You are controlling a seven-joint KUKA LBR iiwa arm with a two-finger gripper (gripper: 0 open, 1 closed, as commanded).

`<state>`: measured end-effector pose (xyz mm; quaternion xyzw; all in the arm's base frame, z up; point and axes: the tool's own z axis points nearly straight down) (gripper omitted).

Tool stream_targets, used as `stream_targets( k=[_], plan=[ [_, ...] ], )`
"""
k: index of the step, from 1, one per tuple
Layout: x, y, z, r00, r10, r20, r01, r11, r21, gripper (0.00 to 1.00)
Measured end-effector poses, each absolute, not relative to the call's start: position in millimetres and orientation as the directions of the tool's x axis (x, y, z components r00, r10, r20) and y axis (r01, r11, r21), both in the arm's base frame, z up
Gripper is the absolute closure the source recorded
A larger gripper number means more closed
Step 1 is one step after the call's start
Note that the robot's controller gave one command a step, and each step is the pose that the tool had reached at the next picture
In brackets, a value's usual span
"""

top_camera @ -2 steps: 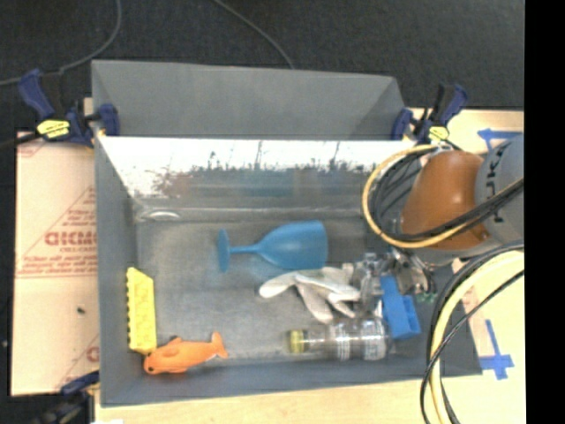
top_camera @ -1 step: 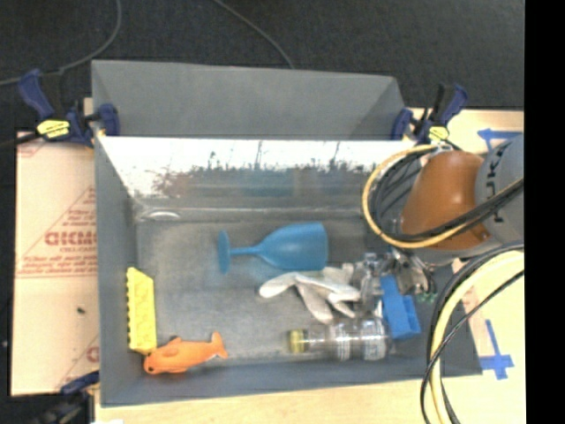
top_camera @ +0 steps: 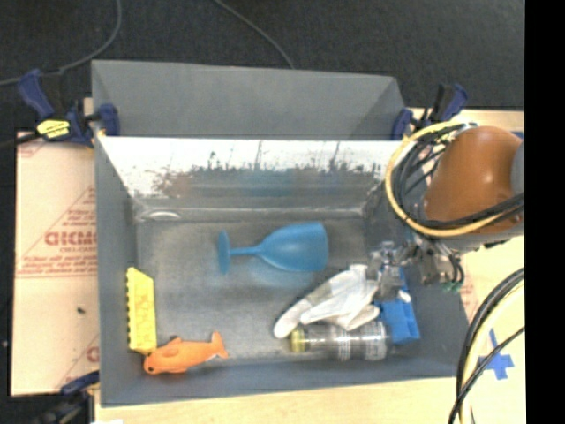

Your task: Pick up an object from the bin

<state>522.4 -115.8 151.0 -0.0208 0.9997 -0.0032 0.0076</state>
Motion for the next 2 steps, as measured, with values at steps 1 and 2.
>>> stream_targets(
  k=[1, 2],
  plan=[
    [522.5, -109.5, 126.6, -1.0, -0.022, -0.021, -0.022, 1.0, -0.006, 1.0],
    [521.9, -105.1, 197.3, -1.0, -0.021, -0.014, -0.021, 1.0, -0.006, 1.0]
  ],
)
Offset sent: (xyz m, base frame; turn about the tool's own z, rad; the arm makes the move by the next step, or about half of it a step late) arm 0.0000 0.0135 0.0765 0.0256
